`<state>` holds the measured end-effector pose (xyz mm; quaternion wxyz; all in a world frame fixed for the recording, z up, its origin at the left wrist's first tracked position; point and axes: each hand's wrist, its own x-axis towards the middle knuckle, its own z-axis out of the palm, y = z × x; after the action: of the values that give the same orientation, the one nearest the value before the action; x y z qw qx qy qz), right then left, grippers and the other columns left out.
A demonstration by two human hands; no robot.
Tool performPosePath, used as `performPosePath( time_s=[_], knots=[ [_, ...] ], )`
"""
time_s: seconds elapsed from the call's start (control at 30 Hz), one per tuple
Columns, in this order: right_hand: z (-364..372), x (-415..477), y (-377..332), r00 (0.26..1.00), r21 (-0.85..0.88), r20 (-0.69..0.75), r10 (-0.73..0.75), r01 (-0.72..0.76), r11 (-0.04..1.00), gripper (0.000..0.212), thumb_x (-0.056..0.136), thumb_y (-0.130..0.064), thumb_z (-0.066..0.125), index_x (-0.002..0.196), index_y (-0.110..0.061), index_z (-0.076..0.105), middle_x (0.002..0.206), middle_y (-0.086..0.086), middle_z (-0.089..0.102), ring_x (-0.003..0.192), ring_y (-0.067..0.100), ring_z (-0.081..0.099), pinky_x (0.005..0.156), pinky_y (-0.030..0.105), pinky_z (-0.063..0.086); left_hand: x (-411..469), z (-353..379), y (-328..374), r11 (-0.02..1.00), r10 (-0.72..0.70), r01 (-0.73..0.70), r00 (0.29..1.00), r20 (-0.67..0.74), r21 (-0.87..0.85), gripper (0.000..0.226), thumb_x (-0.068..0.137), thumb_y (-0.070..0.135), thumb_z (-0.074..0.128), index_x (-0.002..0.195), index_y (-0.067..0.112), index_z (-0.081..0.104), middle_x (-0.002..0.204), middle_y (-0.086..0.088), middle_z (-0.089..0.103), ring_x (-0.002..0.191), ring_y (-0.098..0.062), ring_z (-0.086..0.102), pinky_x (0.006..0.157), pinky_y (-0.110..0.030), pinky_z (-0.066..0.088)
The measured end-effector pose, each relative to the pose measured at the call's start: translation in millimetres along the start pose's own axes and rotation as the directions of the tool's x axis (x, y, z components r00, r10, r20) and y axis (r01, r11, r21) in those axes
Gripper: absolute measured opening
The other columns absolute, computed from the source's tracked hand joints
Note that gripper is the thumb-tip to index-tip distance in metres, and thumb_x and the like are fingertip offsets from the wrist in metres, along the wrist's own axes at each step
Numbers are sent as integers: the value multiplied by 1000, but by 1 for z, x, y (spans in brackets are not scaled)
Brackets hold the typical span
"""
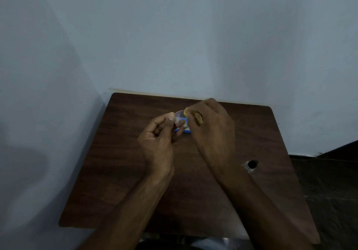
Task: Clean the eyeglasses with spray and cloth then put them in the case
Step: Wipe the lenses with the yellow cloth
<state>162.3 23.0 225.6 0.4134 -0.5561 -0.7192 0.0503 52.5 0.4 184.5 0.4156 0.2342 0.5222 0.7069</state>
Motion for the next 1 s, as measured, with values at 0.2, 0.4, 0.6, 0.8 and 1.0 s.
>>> performPosePath(
  time_s=[0.2,0.4,0.6,0.8,1.0],
  knots=[
    [-2,0,-7,999,31,38,4,-5,1000,5,88,-14,74,90,-17,77,95,-2,69,86,17,64,71,37,54,-8,1,3,999,-13,14,1000,13,-35,16,97,5,70,109,-5,75,92,-9,80,86,-17,78,70,-28,63],
    [-2,-1,-19,987,46,158,0,-7,999,6,87,-15,74,89,-19,77,94,-5,68,85,11,64,72,29,52,-6,-5,5,999,44,-45,998,48,8,11,98,2,68,105,-1,76,93,-8,81,86,-18,78,69,-25,62],
    [1,11,-11,988,63,123,92,-100,993,5,87,-19,73,86,-22,77,92,-9,68,85,6,62,75,26,49,-3,-6,1,993,99,-104,991,84,53,11,97,0,69,103,-6,76,89,-11,80,83,-17,78,71,-28,63],
    [6,6,4,991,-21,76,110,-108,994,7,84,-14,75,82,-21,75,91,-7,69,82,3,58,75,28,50,-2,-10,-6,993,100,-104,993,67,63,10,97,2,70,103,-2,77,91,-12,80,88,-27,80,76,-35,65],
    [10,-16,-16,984,22,179,-4,0,1000,4,86,-15,75,88,-19,76,101,-3,69,88,12,64,71,23,49,9,-10,-3,999,35,-35,999,32,14,13,98,3,70,107,-4,76,91,-7,81,84,-18,78,70,-29,63]
  ],
)
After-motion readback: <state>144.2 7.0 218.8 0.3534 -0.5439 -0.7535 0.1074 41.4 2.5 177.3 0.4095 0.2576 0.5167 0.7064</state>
